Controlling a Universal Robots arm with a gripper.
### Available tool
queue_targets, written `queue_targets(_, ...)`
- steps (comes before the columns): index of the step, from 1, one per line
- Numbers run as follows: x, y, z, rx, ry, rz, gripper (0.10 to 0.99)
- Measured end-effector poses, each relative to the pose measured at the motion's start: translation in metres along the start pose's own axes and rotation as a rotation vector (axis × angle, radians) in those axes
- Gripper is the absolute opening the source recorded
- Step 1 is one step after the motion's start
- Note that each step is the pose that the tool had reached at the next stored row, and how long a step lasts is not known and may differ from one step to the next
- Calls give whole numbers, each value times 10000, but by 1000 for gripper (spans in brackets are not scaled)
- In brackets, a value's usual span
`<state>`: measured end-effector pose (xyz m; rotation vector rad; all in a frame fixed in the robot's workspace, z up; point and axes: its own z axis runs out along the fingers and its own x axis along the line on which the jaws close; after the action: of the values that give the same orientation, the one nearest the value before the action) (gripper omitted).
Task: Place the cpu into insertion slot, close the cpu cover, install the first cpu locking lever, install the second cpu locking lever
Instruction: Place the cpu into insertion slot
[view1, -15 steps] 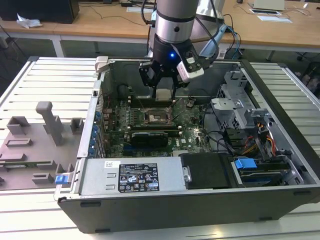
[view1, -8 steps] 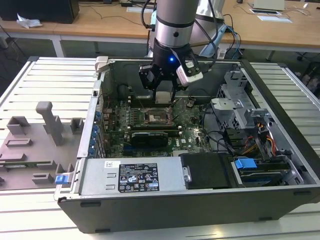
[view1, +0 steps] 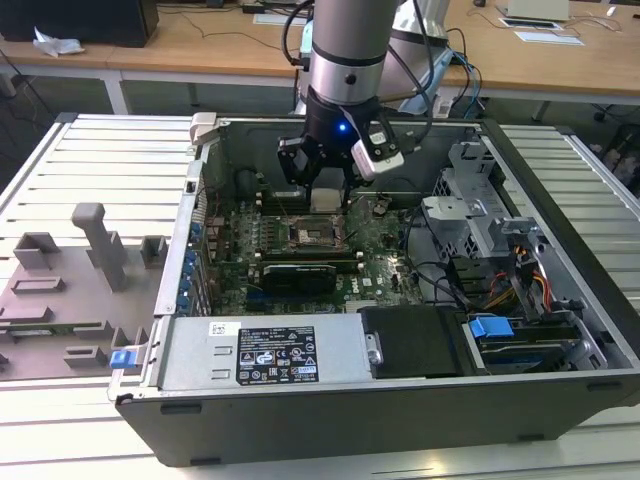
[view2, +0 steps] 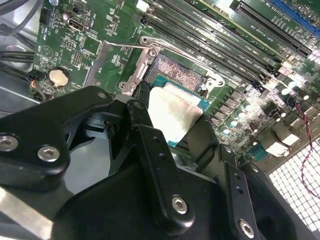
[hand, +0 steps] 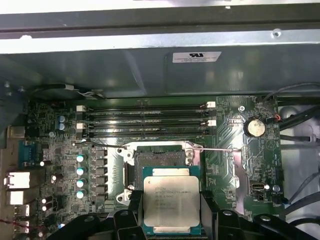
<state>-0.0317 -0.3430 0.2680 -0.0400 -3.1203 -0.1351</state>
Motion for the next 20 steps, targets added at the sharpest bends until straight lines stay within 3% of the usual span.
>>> queue_targets(10, 0, -3, 28, 3, -13, 156, 545)
queue_targets(16, -1, -3, 35, -1, -105, 1213, 545)
queue_targets(18, -1, -4, 39, -4, -168, 1943, 545)
queue_targets(20, -1, -4, 42, -6, -201, 2330, 545)
